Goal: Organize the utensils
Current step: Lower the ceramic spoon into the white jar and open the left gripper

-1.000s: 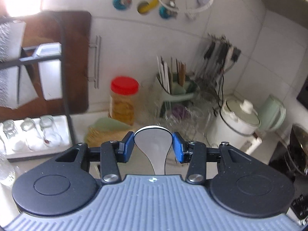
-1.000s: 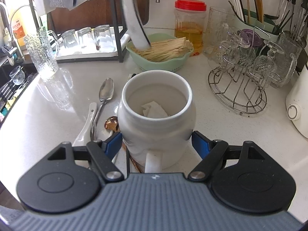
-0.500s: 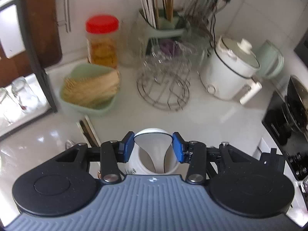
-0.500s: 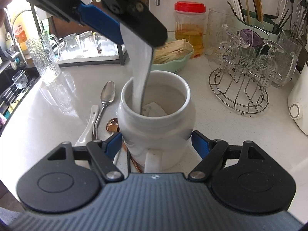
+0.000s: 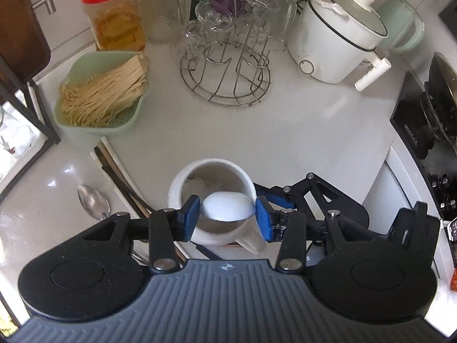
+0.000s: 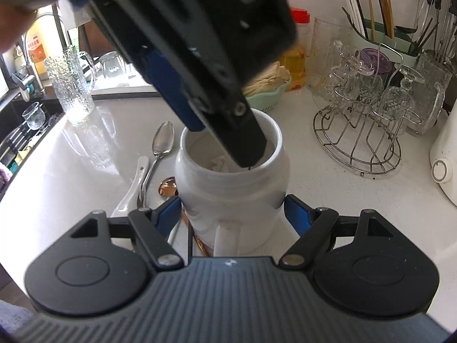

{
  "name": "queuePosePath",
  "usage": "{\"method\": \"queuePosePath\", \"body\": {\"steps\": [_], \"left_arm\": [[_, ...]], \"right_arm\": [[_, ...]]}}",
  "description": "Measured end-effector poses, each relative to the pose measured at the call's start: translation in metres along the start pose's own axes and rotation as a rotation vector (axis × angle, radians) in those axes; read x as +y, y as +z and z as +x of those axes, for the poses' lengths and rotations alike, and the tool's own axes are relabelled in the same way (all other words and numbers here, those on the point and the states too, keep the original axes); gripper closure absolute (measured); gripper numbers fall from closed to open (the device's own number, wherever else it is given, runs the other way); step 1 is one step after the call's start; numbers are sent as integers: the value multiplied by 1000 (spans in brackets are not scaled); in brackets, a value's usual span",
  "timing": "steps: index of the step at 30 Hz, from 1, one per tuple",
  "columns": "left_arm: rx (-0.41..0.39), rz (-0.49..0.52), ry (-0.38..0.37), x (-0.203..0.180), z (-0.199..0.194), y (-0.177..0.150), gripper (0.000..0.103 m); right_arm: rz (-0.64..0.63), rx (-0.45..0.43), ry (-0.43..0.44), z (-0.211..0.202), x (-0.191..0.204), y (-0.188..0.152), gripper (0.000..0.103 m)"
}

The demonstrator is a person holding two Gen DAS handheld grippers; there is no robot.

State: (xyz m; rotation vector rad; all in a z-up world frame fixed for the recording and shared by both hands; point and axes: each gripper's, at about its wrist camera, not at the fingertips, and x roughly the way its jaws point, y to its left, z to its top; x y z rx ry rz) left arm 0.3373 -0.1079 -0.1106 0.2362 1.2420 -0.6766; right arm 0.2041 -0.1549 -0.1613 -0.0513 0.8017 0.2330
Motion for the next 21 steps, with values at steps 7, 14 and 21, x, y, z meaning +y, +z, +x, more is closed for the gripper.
{"method": "queuePosePath", "body": {"steps": [7, 14, 21], "left_arm": [[36, -6, -5, 5, 12, 4, 54], [1, -35, -43, 14, 5, 7, 52], [-121, -77, -45, 25, -25, -1, 42]], "right_arm": [[12, -14, -12, 2, 2, 1, 21], [25, -28, -25, 4, 4, 2, 22], [36, -23, -41, 6, 7, 4, 22]]}}
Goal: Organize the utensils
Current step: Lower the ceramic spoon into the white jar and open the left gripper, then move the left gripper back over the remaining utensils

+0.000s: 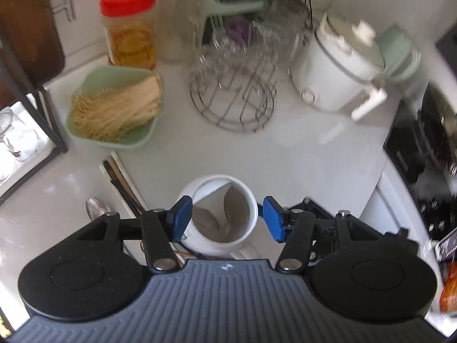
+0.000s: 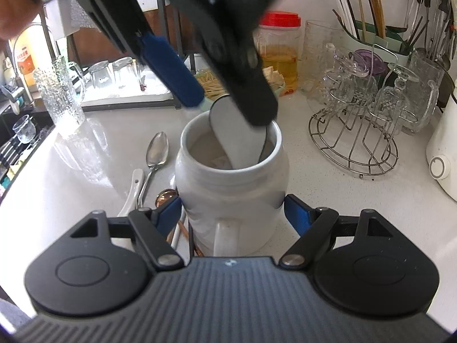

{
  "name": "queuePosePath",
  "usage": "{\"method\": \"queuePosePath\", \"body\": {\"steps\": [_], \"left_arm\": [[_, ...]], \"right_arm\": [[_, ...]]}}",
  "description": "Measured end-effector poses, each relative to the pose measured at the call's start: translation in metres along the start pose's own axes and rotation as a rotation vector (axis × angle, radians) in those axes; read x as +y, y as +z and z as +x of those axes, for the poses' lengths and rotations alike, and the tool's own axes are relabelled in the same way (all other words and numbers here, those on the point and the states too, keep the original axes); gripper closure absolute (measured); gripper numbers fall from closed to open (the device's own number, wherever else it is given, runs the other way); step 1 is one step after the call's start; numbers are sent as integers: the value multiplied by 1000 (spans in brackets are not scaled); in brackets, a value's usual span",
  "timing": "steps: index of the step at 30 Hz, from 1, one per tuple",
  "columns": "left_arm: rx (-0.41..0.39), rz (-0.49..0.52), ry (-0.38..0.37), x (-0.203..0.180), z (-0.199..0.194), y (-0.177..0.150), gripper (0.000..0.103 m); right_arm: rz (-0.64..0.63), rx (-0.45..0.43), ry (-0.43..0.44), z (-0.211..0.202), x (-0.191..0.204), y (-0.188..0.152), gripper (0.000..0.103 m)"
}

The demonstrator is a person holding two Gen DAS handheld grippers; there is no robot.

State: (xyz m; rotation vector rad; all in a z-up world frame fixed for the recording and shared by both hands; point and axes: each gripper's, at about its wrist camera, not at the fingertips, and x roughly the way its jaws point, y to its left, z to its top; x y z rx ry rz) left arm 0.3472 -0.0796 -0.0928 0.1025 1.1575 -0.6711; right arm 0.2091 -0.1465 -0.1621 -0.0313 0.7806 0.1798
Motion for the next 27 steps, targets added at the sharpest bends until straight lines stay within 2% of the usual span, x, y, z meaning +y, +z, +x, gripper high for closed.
{"method": "queuePosePath", "body": {"steps": [8, 13, 15, 27], "left_arm": [[-204, -112, 15, 19, -55, -30, 42], [-272, -190, 31, 35, -75, -55, 42], [-289, -212, 65, 40, -78, -63, 42], [-339, -357, 130, 62, -77, -105, 42]], "right_arm": [[0, 21, -1, 1, -1, 3, 22], [7, 34, -5, 2, 0, 5, 22], [9, 37, -5, 2, 0, 5, 22], [6, 30, 6, 1, -1, 4, 22]]}}
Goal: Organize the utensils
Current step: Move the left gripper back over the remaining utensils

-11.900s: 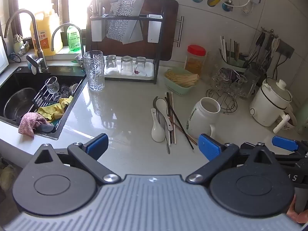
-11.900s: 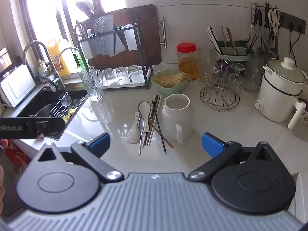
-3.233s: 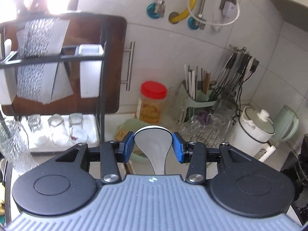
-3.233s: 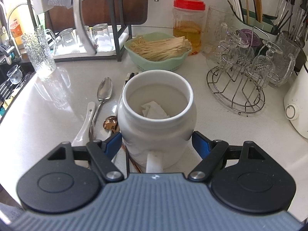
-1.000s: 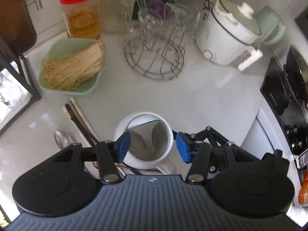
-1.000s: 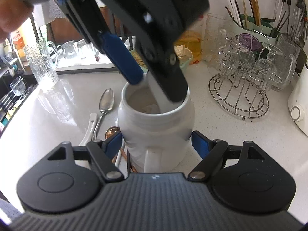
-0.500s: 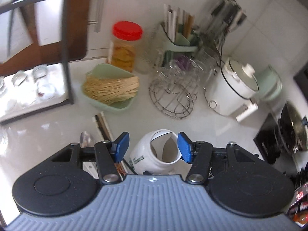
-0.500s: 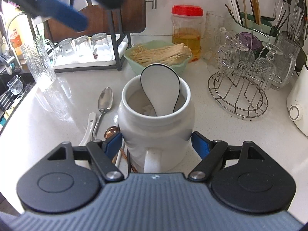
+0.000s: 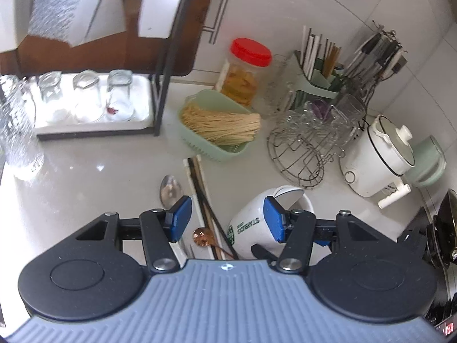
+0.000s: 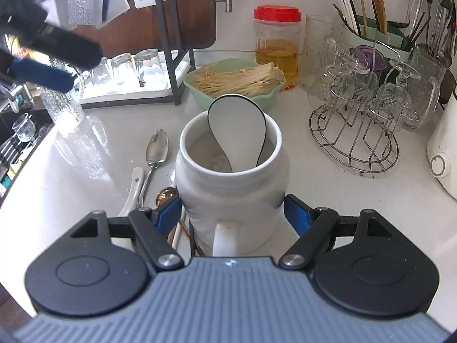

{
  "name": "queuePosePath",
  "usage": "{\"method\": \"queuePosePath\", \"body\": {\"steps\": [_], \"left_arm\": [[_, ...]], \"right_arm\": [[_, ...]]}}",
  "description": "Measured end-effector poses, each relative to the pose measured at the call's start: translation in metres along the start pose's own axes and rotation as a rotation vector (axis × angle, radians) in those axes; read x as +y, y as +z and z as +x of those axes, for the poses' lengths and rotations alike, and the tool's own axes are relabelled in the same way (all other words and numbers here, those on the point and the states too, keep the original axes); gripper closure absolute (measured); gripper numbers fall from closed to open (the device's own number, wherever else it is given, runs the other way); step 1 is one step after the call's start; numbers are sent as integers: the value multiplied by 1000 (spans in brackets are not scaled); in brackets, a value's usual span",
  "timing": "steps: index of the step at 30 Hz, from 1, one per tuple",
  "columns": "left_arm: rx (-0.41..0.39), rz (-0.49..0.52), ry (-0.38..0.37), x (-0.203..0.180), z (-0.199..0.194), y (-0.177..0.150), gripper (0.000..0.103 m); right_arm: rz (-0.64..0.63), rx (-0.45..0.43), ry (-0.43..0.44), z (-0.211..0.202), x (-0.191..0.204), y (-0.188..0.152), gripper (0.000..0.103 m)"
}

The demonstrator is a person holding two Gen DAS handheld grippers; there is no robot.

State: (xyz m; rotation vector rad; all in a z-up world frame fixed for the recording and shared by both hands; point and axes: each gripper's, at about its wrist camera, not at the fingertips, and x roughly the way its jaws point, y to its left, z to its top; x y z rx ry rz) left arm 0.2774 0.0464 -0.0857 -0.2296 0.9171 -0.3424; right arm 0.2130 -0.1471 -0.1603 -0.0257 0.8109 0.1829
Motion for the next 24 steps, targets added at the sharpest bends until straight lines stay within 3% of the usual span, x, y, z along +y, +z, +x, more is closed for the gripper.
{"method": "queuePosePath", "body": {"steps": [13, 24], "left_arm": [[63, -95, 47, 21, 27, -52, 42], [106, -169, 102, 46, 69, -75, 43]], "right_arm": [[-11, 6, 6, 0, -1, 1, 22], [-38, 19, 18, 0, -1, 2, 23]]}}
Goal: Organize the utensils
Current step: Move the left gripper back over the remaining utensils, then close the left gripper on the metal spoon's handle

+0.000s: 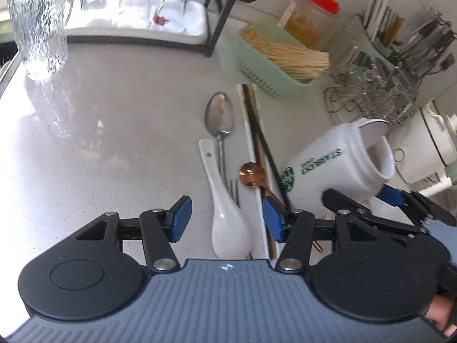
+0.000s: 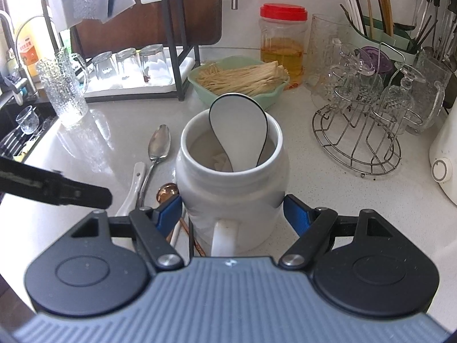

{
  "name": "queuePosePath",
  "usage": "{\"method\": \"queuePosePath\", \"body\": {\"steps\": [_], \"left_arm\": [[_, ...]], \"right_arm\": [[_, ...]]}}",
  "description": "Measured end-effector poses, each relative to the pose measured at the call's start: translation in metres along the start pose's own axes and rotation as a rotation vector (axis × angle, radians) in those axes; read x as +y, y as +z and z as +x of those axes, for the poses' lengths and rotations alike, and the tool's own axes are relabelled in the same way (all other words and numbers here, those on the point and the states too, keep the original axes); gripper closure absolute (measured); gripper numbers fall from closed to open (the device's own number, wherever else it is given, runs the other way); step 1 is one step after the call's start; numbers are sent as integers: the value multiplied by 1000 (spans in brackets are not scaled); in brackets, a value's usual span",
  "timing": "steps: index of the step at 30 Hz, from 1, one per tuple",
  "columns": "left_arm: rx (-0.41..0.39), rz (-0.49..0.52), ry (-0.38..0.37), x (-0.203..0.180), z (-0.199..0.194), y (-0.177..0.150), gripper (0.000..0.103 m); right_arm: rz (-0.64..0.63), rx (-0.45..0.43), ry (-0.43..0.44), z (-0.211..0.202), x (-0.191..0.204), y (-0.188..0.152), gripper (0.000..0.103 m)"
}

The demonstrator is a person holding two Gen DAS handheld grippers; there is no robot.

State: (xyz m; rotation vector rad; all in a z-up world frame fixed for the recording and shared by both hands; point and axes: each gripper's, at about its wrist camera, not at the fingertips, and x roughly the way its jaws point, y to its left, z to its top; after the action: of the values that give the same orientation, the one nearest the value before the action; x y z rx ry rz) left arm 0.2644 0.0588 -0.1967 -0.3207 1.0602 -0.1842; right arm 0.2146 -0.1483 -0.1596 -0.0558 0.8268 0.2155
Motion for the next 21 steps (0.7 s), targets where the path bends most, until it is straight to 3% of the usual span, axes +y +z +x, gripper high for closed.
{"method": "queuePosePath", "body": {"steps": [7, 21], "left_arm": [[-26, -16, 26, 3, 24, 16, 43], [-60, 125, 116, -5, 77, 65, 43]], "right_arm": [[-26, 13, 14, -1, -1, 1, 25], [-6, 29, -4, -1, 2, 2, 26]]}}
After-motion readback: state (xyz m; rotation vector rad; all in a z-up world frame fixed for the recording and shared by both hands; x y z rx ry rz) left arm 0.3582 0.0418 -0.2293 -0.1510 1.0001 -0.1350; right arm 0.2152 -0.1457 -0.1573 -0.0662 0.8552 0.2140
